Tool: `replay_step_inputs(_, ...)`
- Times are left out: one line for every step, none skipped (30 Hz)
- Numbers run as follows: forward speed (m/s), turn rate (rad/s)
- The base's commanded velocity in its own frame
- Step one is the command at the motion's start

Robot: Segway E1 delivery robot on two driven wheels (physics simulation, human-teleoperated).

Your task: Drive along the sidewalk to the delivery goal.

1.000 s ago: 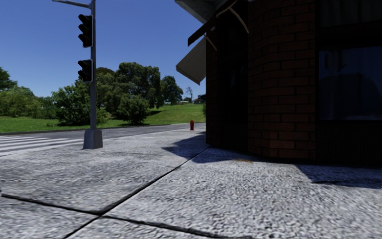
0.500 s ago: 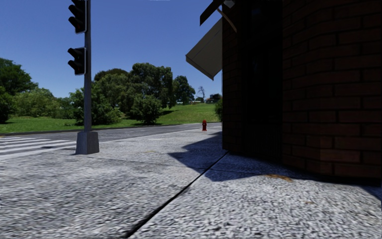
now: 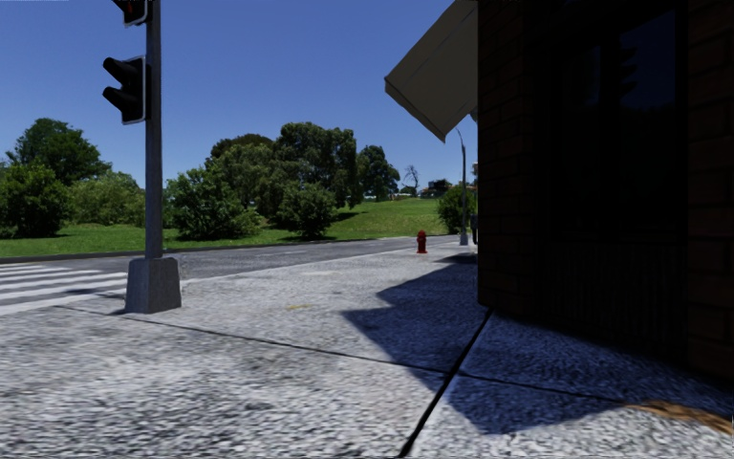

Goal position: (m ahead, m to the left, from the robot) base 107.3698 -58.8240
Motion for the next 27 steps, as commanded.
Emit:
replay_step_inputs(2.0, 0.0)
replay_step_inputs(2.0, 0.0)
replay_step_inputs(2.0, 0.0)
replay_step_inputs(2.0, 0.0)
replay_step_inputs(2.0, 0.0)
replay_step_inputs(2.0, 0.0)
replay_step_inputs(2.0, 0.0)
replay_step_inputs(2.0, 0.0)
replay_step_inputs(2.0, 0.0)
replay_step_inputs(2.0, 0.0)
replay_step_inputs(2.0, 0.0)
replay_step_inputs(2.0, 0.0)
replay_step_inputs(2.0, 0.0)
replay_step_inputs(2.0, 0.0)
replay_step_inputs(2.0, 0.0)
replay_step_inputs(2.0, 0.0)
replay_step_inputs(2.0, 0.0)
replay_step_inputs(2.0, 0.0)
replay_step_inputs(2.0, 0.0)
replay_step_inputs(2.0, 0.0)
replay_step_inputs(2.0, 0.0)
replay_step_inputs(2.0, 0.0)
replay_step_inputs(2.0, 0.0)
replay_step_inputs(2.0, 0.0)
replay_step_inputs(2.0, 0.0)
replay_step_inputs(2.0, 0.0)
replay_step_inputs(2.0, 0.0)
